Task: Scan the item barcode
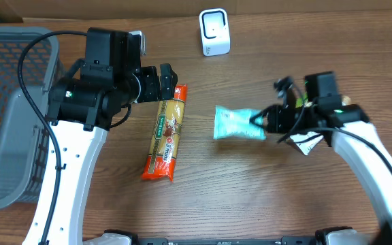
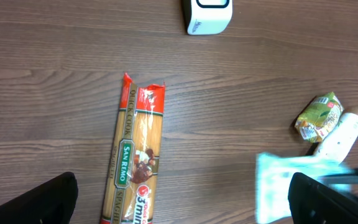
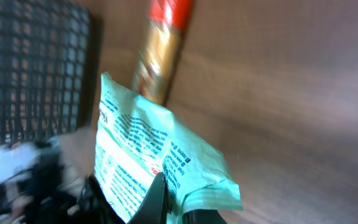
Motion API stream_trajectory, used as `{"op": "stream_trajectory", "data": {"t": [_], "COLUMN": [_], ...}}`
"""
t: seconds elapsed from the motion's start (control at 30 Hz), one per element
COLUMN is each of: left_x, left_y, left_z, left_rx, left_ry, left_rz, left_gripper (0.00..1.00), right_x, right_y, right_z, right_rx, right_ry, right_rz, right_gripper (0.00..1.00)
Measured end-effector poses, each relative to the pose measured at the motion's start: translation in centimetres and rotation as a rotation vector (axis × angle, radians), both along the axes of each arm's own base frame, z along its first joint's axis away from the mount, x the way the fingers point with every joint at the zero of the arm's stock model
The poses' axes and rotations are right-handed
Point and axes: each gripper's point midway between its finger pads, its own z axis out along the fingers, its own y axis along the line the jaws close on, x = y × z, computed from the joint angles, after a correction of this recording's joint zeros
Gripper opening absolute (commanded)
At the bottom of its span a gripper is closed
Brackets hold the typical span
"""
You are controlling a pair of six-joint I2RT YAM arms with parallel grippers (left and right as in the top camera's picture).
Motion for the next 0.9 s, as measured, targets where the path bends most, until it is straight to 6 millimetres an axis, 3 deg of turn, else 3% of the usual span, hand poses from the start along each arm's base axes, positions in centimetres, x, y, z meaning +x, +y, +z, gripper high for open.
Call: {"op": "stream_trajectory", "data": {"t": [0.07, 0.2, 0.53, 0.6, 0.77, 0.9], "left_x": [0.0, 0.0, 0.0, 0.0, 0.0, 0.0], "left_y": [0.0, 0.0, 0.0, 0.0, 0.0, 0.0], "left_z": [0.0, 0.0, 0.0, 0.0, 0.0, 0.0], "left_rx": [0.0, 0.0, 0.0, 0.0, 0.0, 0.0], "left_ry": [0.0, 0.0, 0.0, 0.0, 0.0, 0.0], "left_rz": [0.0, 0.0, 0.0, 0.0, 0.0, 0.0], "left_gripper": [1.0, 1.0, 0.99, 1.0, 1.0, 1.0], "right_x": [0.4, -0.1, -1.4, -1.0, 3.3, 8.9], "right_y": [-0.5, -1.2, -2.2, -2.5, -2.5, -1.3], "right_z": [3.0, 6.5, 5.8, 6.4, 11.7, 15.2], "right_rx": [-0.02, -0.046, -0.106, -0.141, -0.21, -0.313], "right_ry": [-0.095, -0.211, -0.13, -0.108, -0.19, -0.299], "right_rz": [-0.022, -0.053, -0.077, -0.092, -0.131, -0.175], "right_gripper": [0.04, 0.04, 0.04, 0.04, 0.04, 0.04]}}
